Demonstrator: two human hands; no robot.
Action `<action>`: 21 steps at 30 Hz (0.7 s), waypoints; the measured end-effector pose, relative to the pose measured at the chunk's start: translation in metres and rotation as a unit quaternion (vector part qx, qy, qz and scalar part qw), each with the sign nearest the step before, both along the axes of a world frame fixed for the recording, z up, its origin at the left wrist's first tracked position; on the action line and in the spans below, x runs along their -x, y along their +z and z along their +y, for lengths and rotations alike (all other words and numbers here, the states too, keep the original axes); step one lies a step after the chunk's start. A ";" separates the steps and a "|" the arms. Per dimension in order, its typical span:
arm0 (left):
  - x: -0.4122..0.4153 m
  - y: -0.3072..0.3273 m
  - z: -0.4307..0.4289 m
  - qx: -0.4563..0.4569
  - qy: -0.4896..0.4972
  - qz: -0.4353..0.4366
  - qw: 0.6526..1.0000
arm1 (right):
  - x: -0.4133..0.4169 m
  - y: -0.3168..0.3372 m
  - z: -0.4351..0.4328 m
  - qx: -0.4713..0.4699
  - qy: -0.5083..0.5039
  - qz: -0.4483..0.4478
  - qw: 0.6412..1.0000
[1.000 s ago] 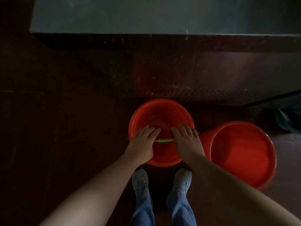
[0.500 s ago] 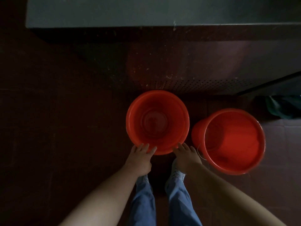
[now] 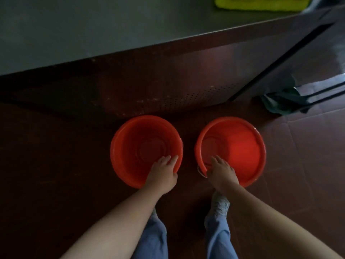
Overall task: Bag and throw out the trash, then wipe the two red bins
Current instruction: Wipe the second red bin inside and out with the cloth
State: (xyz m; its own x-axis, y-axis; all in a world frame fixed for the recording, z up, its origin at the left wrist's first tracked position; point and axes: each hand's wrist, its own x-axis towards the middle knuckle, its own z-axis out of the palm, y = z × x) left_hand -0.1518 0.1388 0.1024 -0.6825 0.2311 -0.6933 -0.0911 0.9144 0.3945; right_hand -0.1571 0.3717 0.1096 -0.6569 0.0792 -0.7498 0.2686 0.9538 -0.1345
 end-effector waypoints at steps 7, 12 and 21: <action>0.036 -0.010 0.100 -0.084 0.145 -0.038 0.985 | 0.011 -0.028 0.118 0.053 -0.142 -0.007 0.988; 0.069 -0.031 0.149 -0.099 0.276 -0.067 0.954 | 0.030 -0.048 0.196 0.126 -0.354 0.027 0.926; 0.097 -0.092 0.182 -0.118 0.472 -0.131 0.864 | 0.060 -0.084 0.285 0.286 -0.588 0.015 0.756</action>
